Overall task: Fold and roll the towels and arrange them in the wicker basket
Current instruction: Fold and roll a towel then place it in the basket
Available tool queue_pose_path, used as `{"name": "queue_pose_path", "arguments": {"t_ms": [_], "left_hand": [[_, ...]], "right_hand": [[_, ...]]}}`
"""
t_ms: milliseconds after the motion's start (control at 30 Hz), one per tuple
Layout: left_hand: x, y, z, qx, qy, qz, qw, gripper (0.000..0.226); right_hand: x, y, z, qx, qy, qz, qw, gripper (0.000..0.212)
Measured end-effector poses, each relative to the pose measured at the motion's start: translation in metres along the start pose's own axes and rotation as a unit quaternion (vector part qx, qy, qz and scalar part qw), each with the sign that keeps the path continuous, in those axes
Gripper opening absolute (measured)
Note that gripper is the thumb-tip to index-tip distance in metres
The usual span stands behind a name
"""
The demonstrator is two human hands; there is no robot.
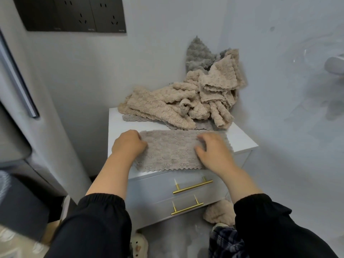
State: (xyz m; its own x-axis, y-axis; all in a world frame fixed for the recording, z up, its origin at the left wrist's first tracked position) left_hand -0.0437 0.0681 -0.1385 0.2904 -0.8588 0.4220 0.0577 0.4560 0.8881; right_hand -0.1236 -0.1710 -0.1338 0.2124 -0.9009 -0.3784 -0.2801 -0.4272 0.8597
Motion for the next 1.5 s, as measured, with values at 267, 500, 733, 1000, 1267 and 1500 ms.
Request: {"name": "queue_pose_path", "arguments": {"t_ms": [267,500,733,1000,1267,1500], "left_hand": [[0.0,-0.006,-0.003,-0.138,-0.011,0.201,0.97,0.066],[-0.004,-0.002,-0.016,-0.094,-0.015,0.275,0.957,0.057],[0.005,0.001,-0.003,0.11,-0.085,0.026,0.99,0.046],[0.04,-0.046,0.01,0.083,-0.237,-0.131,0.959,0.044],[0.027,-0.049,-0.002,0.044,-0.155,-0.088,0.983,0.052],[0.02,-0.028,-0.006,0.071,-0.069,0.034,0.995,0.058]], "right_hand": [[-0.011,-0.022,-0.006,-0.044,0.033,0.033,0.998,0.045],[-0.012,-0.02,-0.007,-0.039,0.036,0.024,0.998,0.044],[-0.01,-0.02,-0.005,-0.054,0.028,0.018,0.998,0.044],[0.039,0.028,0.014,0.06,-0.182,0.006,0.982,0.022],[0.087,0.017,0.049,-0.086,-0.337,-0.113,0.931,0.039],[0.078,-0.017,0.068,-0.073,-0.414,-0.387,0.821,0.035]]}}
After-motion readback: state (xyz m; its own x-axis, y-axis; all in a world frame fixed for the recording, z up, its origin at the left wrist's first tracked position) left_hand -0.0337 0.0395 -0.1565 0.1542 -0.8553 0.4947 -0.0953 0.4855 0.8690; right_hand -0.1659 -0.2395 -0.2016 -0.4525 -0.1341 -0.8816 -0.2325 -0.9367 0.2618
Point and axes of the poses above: each hand's wrist, its own z-axis away from the middle knuckle, its own y-axis out of the back of the hand, x = y × z, the point moved 8 cm from there along -z, towards the middle knuckle, and after that the axes turned 14 degrees about y, right-handed, at the moved point
